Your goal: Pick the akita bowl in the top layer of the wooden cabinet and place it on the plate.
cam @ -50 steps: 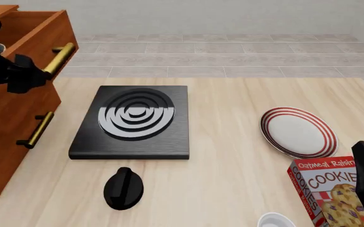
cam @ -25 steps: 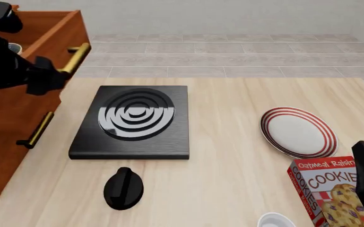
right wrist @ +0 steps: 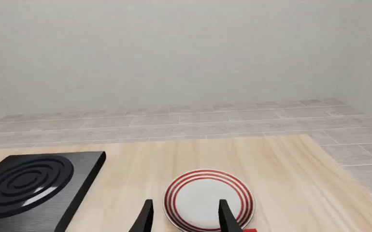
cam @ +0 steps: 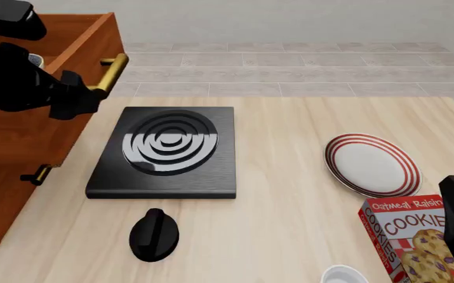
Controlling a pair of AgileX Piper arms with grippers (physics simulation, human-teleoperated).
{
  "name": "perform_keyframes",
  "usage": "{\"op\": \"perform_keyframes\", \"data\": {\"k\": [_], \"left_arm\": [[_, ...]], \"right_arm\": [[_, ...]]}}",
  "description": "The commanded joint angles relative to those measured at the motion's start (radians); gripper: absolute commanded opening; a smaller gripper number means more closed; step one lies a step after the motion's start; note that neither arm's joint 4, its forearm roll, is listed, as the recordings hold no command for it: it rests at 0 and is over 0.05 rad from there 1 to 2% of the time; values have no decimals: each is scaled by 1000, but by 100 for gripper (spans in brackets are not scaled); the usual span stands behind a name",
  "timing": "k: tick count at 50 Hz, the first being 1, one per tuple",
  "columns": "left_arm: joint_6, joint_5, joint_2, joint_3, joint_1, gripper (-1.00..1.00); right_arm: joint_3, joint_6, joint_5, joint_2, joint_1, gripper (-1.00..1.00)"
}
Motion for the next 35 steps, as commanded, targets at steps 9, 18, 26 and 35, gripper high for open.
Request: {"op": "perform_keyframes", "data": {"k": [9,18,26,35], "left_arm": [[1,16,3,-40,-69,100],[3,29,11,-71,-81,100],[19,36,21,-94,-67,100],[35,73,23,-154,-56,100]], "right_arm": [[-1,2,-1,0,-1,100],[-1,3,-1,0,-2,100],[-1,3,-2,0,-2,100],[0,4,-3,0,-1,100]]}}
